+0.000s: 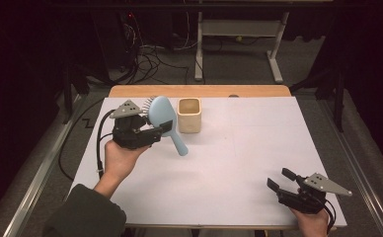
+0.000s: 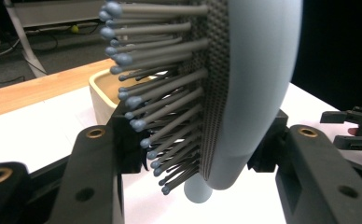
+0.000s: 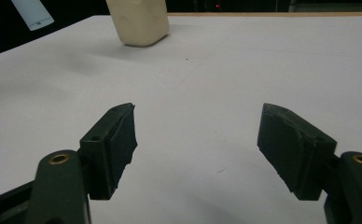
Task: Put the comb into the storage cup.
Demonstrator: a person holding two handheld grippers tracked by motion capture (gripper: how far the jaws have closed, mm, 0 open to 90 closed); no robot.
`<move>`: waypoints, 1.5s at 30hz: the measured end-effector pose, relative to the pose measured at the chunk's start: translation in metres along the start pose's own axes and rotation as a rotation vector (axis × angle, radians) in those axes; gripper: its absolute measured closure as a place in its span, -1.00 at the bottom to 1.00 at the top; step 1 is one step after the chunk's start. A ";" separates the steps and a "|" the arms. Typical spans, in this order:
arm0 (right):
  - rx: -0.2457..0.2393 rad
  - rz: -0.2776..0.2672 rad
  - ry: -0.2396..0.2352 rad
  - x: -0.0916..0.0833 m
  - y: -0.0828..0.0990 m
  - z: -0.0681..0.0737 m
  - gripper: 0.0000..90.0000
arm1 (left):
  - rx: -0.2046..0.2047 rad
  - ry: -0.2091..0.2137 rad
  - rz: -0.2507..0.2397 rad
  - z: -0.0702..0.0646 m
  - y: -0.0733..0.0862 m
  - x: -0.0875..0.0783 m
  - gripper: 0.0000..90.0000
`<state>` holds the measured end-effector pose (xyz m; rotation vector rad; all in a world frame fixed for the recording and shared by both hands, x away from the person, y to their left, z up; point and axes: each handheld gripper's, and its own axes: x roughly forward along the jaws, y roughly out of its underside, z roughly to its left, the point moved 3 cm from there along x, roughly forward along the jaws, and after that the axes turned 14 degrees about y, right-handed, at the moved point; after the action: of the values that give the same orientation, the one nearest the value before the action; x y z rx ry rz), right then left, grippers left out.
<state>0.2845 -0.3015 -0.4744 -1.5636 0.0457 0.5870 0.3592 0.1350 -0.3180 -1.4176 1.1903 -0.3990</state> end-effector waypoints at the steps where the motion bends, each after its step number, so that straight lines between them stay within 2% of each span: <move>1: 0.002 0.003 0.001 0.000 0.000 0.000 -0.37 | 0.000 0.000 0.002 0.001 -0.001 0.000 0.12; 10: 0.001 0.006 0.000 0.000 0.001 0.000 -0.37 | -0.015 -0.012 0.010 0.009 -0.010 0.005 0.12; 18: 0.003 0.003 -0.004 0.000 0.000 0.000 -0.37 | -0.008 -0.024 0.020 0.013 -0.018 0.008 0.12; 30: 0.007 0.004 -0.008 0.000 0.000 0.000 -0.38 | -0.019 -0.043 0.019 0.021 -0.028 0.013 0.12; 45: -0.002 0.023 -0.010 0.002 0.002 0.001 -0.38 | -0.019 -0.059 0.018 0.026 -0.044 0.019 0.12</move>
<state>0.2856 -0.3001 -0.4770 -1.5640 0.0556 0.6124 0.4064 0.1245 -0.2926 -1.4247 1.1606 -0.3315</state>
